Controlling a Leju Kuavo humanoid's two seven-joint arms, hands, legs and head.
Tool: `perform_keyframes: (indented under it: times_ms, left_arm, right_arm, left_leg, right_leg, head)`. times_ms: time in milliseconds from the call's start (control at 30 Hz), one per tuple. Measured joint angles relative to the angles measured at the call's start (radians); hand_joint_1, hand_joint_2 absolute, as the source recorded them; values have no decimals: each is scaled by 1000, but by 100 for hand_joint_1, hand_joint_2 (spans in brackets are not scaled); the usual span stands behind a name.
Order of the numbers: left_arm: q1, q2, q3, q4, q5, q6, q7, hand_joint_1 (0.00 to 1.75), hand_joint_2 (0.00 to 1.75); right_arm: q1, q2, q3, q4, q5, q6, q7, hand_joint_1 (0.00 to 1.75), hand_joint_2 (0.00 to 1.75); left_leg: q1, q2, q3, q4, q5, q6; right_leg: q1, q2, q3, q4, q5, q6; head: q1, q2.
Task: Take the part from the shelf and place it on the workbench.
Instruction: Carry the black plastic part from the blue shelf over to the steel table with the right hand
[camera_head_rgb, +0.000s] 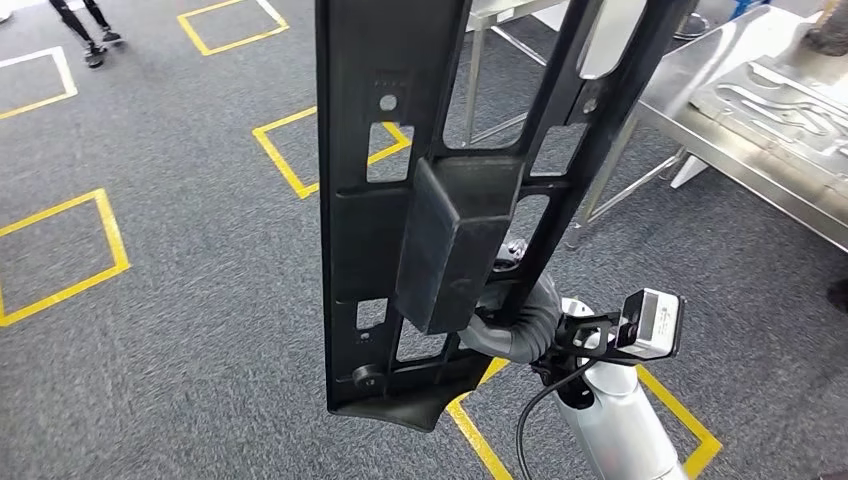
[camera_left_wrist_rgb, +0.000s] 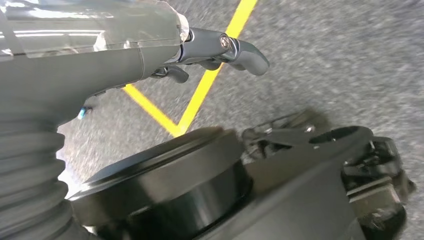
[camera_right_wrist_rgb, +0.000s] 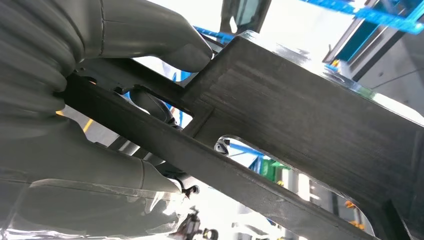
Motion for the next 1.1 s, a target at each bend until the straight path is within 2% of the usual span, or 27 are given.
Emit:
perform_keyframes:
  times_ms: [33,67,133,167,200,233,267,300,367,400,467,500,533,567,600,633,667,700,733,800,867,933,967,1000,1033,1067,1100]
  left_arm:
    - [-2,0,0,0,-2,-1,2,0,175]
    - [-3,0,0,0,-3,-1,3,0,175]
    - [0,1,-1,0,-6,-1,5,0,175]
    - [1,1,-1,0,-6,-1,5,0,175]
    - [2,1,-1,0,-6,-1,6,0,175]
    - [2,1,-1,0,-6,-1,6,0,175]
    - [2,1,-1,0,-6,-1,5,0,175]
    - [1,1,-2,0,-6,0,5,0,175]
    - [-2,0,-2,0,-5,1,3,0,175]
    - [-2,0,-2,0,-5,1,3,0,175]
    - [-1,0,-2,0,-5,2,2,0,175]
    - [0,0,-2,0,-4,3,2,0,175]
    - [0,0,-2,0,-4,3,2,0,175]
    - [-1,0,-2,0,-3,4,2,0,175]
    - [-1,-1,-2,0,-2,4,2,0,175]
    - [-2,-1,-2,0,-1,4,2,0,175]
    - [-2,-1,-2,0,-1,4,2,0,175]
    - [-2,-1,-2,0,-1,4,3,0,175]
    - [-2,-1,-2,0,-1,4,3,0,175]
    - [-3,-1,-2,0,-1,4,4,0,175]
    - [-4,-1,-2,0,-2,4,5,0,175]
    - [-2,0,-2,0,-2,4,5,0,175]
    - [-2,0,-2,0,-2,4,5,0,175]
    - [-3,0,-2,0,-3,3,4,0,175]
    - [-5,0,-2,0,-4,3,4,0,175]
    - [-7,0,-2,0,-5,3,4,0,175]
    - [-7,0,-2,0,-6,4,4,0,175]
  right_arm:
    - [4,0,0,-1,3,-1,-1,171,175]
    - [8,0,0,-3,5,-2,-2,171,175]
    - [12,1,0,-8,8,-4,-4,171,175]
    - [14,1,0,-11,10,-5,-5,171,175]
    - [16,1,0,-13,12,-6,-5,171,175]
    - [19,1,0,-15,13,-6,-6,171,175]
    - [21,1,0,-16,14,-6,-6,171,175]
    - [23,1,0,-17,15,-6,-6,171,175]
    - [21,1,0,-17,15,-6,-6,171,175]
    - [20,2,0,-17,15,-6,-6,171,175]
    - [19,2,1,-16,15,-6,-7,171,175]
    - [20,2,2,-15,15,-6,-7,171,175]
    - [21,2,2,-15,15,-7,-8,171,175]
    - [22,2,2,-14,15,-7,-8,171,175]
    - [22,2,2,-14,15,-7,-9,171,175]
    - [22,2,3,-14,15,-8,-10,171,175]
    - [21,2,3,-14,14,-8,-11,171,175]
    - [21,2,3,-14,14,-8,-12,171,175]
    - [21,2,3,-14,14,-9,-12,171,175]
    - [21,2,3,-14,14,-11,-13,171,175]
    - [18,2,4,-14,15,-13,-14,171,175]
    - [15,5,5,-15,16,-15,-15,171,175]
    - [16,6,6,-15,16,-16,-15,171,175]
    - [17,7,7,-14,16,-16,-15,171,175]
    - [17,7,7,-14,17,-16,-15,171,175]
    - [18,7,8,-14,17,-17,-15,171,175]
    - [18,7,8,-14,18,-17,-15,171,175]
  left_leg:
    - [0,-1,1,-11,21,0]
    - [1,-6,20,-58,57,1]
    - [5,-47,77,-195,126,7]
    - [6,-67,97,-243,142,9]
    - [7,-83,108,-271,146,12]
    - [6,-84,111,-277,141,15]
    - [6,-76,112,-281,142,20]
    - [5,-66,114,-286,144,26]
    - [7,-43,119,-294,147,39]
    - [6,-30,121,-296,147,43]
    - [4,-4,122,-295,143,47]
    - [3,9,123,-295,141,47]
    - [3,21,125,-295,139,46]
    - [3,32,128,-295,136,44]
    - [2,43,133,-295,132,41]
    - [0,51,138,-295,128,38]
    - [-1,58,142,-295,124,33]
    - [-3,65,145,-294,121,28]
    - [-5,73,147,-295,119,22]
    - [-3,82,153,-294,112,11]
    - [0,51,139,-251,81,2]
    - [2,9,80,-126,19,-3]
    - [3,2,44,-57,-7,-4]
    - [2,-1,18,-9,-17,-5]
    - [2,-2,9,-1,-5,-4]
    - [2,-5,20,-33,27,-2]
    - [2,-15,47,-100,70,2]
  right_leg:
    - [0,13,1,2,-1,1]
    - [0,27,3,4,-3,3]
    - [-1,52,3,11,-8,10]
    - [-1,63,0,15,-9,15]
    - [-2,73,-6,18,-10,21]
    - [-4,83,-11,19,-8,28]
    - [-6,91,-15,18,-6,34]
    - [-6,84,-18,21,-9,40]
    - [-5,36,-43,73,-40,50]
    - [-5,6,-70,129,-69,53]
    - [-8,-19,-137,258,-120,60]
    - [-10,-23,-156,292,-124,62]
    - [-12,-26,-156,289,-110,63]
    - [-12,-33,-134,244,-79,63]
    - [-12,-46,-96,171,-42,61]
    - [-7,-64,-59,102,-17,56]
    - [-3,-77,-32,49,-1,50]
    - [1,-84,-19,23,2,44]
    - [6,-82,-19,19,-2,38]
    - [4,-62,-18,15,-1,27]
    - [-2,-45,-11,7,1,15]
    - [-3,-27,-8,5,2,7]
    - [-2,-17,-8,5,1,5]
    - [-1,-6,-8,6,1,5]
    - [0,6,-7,7,1,5]
    - [0,18,-6,9,0,6]
    - [0,32,-5,11,-1,7]
  head:
    - [0,0]
    - [0,0]
    - [0,0]
    - [0,0]
    - [0,0]
    - [0,0]
    - [0,0]
    - [0,0]
    - [0,0]
    - [0,0]
    - [0,0]
    - [0,0]
    - [0,0]
    - [0,0]
    - [0,0]
    - [0,0]
    - [0,0]
    - [0,0]
    - [0,0]
    - [0,0]
    - [0,0]
    - [0,0]
    - [0,0]
    - [0,0]
    - [0,0]
    - [0,0]
    - [0,0]
